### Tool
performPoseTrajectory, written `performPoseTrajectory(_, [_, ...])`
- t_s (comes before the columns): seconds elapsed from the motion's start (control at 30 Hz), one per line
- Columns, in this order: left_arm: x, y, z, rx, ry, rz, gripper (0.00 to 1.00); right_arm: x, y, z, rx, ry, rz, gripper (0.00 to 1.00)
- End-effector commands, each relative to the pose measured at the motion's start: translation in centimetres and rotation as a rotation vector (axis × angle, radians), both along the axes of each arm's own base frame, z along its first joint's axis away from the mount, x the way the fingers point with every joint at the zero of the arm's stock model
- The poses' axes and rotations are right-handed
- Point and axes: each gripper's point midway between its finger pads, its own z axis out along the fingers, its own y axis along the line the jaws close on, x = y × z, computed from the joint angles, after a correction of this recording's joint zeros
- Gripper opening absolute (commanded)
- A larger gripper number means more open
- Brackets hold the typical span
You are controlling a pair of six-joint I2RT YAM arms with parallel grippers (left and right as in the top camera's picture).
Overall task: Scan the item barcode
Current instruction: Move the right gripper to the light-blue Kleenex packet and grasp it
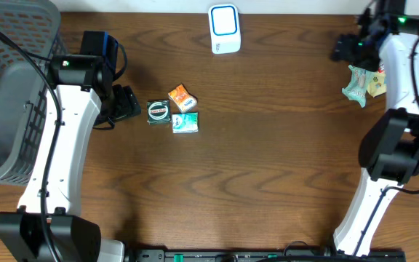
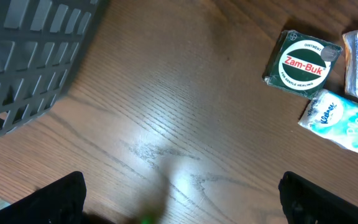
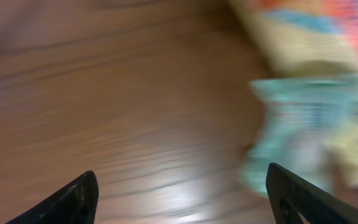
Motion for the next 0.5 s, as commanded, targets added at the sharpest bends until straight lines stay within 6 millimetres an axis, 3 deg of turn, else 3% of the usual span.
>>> performPoseTrajectory(0.0, [-0.1,0.3,-0.2,0.009,0.011,0.01,0.97,-0.4,8.4,5.7,0.273,-0.105,0.16,0.8])
performPoseTrajectory(0.13, [-0.1,0.3,-0.2,0.009,0.011,0.01,0.98,-2.9,15.9,6.7,0.481,-0.038,0.317,0.74])
performPoseTrajectory(0.37, [-0.1,0.3,-0.2,0.009,0.011,0.01,0.98,-9.4,25.2,1.6,0.309,0.177,0.586,0.55])
performPoseTrajectory(0.47, [-0.1,0.3,-0.2,0.009,0.011,0.01,0.98,-11.4,28.7,-0.5,0.244,0.209,0.646,0.36])
